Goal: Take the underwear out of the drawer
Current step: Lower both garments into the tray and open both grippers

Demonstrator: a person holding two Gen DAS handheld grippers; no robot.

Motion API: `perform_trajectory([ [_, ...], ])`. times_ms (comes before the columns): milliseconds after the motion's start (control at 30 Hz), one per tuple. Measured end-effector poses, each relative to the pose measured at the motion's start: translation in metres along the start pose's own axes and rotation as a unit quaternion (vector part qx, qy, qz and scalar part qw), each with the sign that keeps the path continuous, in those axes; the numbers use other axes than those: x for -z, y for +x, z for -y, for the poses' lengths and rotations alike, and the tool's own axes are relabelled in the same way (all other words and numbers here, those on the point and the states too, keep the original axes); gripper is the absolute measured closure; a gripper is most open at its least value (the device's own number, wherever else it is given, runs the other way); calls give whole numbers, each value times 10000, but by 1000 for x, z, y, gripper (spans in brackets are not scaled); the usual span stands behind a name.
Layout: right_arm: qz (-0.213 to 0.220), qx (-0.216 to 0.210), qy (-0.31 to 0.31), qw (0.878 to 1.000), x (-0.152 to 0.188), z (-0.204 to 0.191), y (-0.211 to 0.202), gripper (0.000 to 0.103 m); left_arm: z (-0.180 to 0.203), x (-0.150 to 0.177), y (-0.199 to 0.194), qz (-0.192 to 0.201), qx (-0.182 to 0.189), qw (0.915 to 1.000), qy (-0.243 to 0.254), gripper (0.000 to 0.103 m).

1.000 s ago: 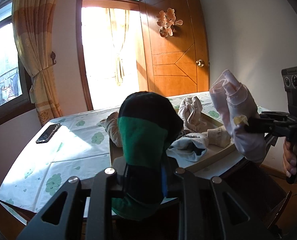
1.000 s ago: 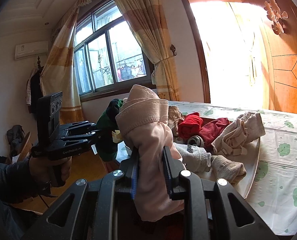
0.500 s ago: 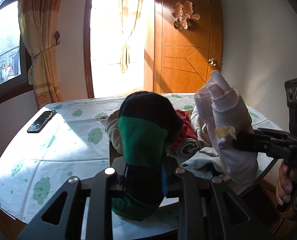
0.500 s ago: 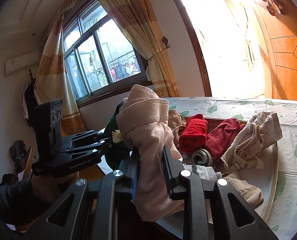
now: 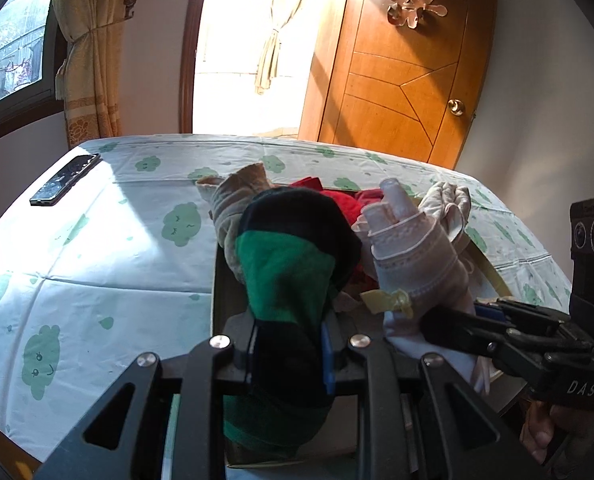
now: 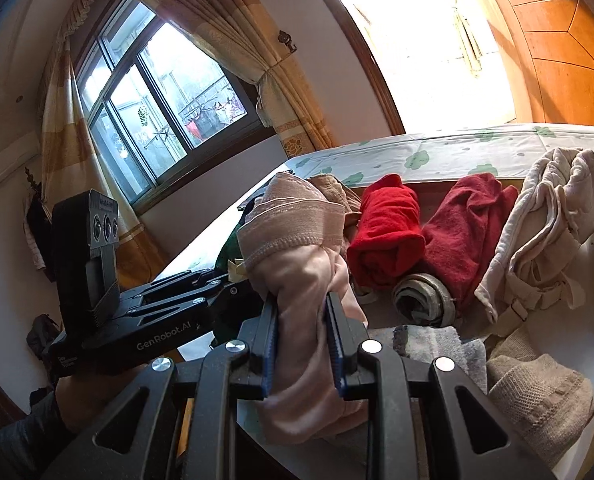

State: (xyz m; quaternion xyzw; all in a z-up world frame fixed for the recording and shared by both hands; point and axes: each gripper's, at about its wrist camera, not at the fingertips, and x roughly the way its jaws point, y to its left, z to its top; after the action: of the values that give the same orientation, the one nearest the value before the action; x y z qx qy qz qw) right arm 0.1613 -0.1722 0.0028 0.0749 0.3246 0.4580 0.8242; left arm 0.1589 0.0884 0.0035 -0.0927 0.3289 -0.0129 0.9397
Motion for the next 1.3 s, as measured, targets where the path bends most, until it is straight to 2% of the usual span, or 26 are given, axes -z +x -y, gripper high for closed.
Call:
perform_trajectory([
  [133, -262, 222, -46, 9994, 3, -1, 19, 78, 6, 3, 2, -47, -73, 9998, 163, 80],
  [200, -349, 328, -108, 9988, 6, -1, 25, 78, 9, 5, 2, -63, -137, 9995, 266, 74],
  [267, -449, 413, -161, 9980, 7, -1, 32, 78, 12, 7, 3, -35, -201, 9992, 343, 73],
  [500, -612, 686, -517, 9944, 11, -6, 39, 78, 23, 13, 3, 41, -423, 9968, 674, 71],
  [967, -561, 745, -647, 9935, 17, -7, 38, 78, 27, 17, 10, 64, -516, 9958, 751, 60],
  [1067, -536, 706, -614, 9942, 18, -6, 37, 75, 28, 18, 9, 61, -520, 9958, 754, 55],
  [1133, -510, 700, -588, 9945, 18, -7, 33, 72, 31, 19, 6, 79, -507, 9958, 754, 48],
  [1200, -451, 634, -536, 9955, 19, -7, 27, 58, 31, 20, 0, 157, -498, 9960, 727, 40],
  [1300, -337, 625, -531, 9961, 21, -9, 15, 48, 32, 22, -7, 237, -493, 9960, 709, 33],
])
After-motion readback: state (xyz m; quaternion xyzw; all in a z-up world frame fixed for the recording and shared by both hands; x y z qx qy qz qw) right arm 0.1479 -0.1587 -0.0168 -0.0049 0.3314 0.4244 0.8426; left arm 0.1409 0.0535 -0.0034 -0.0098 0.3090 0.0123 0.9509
